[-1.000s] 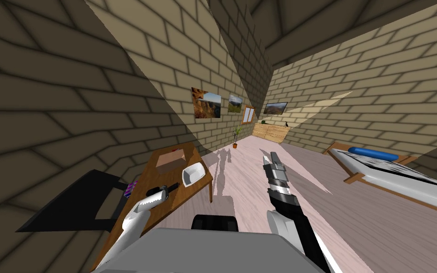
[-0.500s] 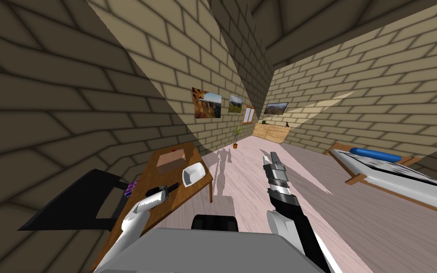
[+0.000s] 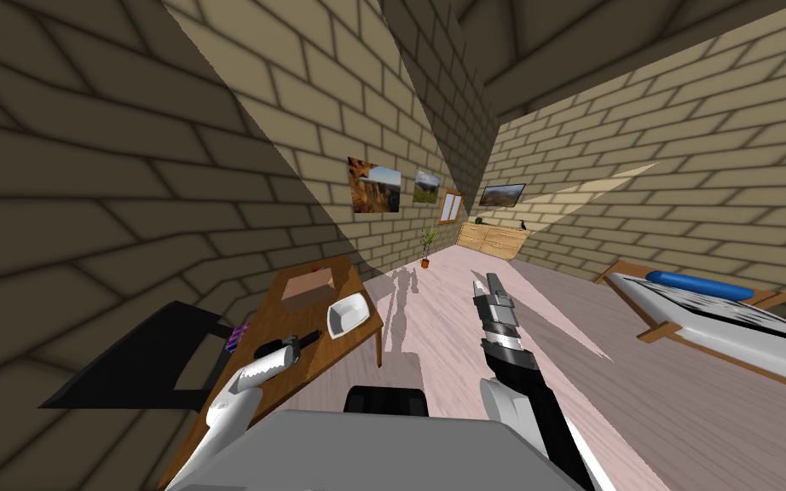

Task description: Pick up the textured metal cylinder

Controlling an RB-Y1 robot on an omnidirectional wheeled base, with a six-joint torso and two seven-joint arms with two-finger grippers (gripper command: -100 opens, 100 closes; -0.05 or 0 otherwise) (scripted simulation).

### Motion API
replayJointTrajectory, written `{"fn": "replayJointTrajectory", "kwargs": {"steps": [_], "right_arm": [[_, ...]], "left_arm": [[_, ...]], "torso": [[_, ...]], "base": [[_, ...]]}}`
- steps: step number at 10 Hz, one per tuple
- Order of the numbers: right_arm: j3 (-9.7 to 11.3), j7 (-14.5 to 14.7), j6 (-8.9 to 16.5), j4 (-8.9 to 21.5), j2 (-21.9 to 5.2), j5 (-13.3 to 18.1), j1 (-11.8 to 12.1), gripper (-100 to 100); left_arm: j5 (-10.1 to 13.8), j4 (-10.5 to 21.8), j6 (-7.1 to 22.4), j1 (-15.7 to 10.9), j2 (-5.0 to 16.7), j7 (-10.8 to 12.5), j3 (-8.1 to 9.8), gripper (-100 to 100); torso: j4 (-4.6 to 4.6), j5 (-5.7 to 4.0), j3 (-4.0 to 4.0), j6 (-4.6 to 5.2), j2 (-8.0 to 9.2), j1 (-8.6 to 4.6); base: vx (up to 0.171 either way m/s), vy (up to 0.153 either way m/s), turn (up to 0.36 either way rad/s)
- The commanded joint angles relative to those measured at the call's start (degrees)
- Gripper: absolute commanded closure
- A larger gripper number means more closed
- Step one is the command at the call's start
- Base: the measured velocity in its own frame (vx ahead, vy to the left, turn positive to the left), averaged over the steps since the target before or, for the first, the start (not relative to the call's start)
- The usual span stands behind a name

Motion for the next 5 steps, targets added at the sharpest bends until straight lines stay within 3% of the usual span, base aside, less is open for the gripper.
{"fn": "replayJointTrajectory", "kwargs": {"steps": [1, 3, 4, 5], "right_arm": [[0.0, 0.0, 0.0, 0.0, 0.0, 0.0, 0.0, 0], [0.0, 0.0, 0.0, 0.0, 0.0, 0.0, 0.0, 0], [0.0, 0.0, 0.0, 0.0, 0.0, 0.0, 0.0, 0], [0.0, 0.0, 0.0, 0.0, 0.0, 0.0, 0.0, 0]], "left_arm": [[0.8, -2.3, 1.1, 1.2, -0.2, -0.7, -0.24, 100], [1.7, -5.1, 2.4, 2.8, -0.5, -1.5, -0.53, 100], [1.3, -4.4, 2.0, 2.4, -0.5, -1.1, -0.42, 100], [1.3, -4.6, 2.2, 2.5, -0.6, -1.2, -0.43, 0]], "torso": [[0.0, 0.0, 0.0, 0.0, 0.0, 0.0], [0.02, -0.01, 0.02, 0.01, 0.02, -0.02], [0.02, -0.03, 0.02, 0.02, 0.02, -0.04], [0.03, -0.02, 0.04, 0.04, 0.06, 0.0]], "base": [[0.029, -0.018, 0.059], [0.029, -0.02, 0.04], [0.014, -0.008, 0.01], [0.0, 0.0, 0.0]]}}
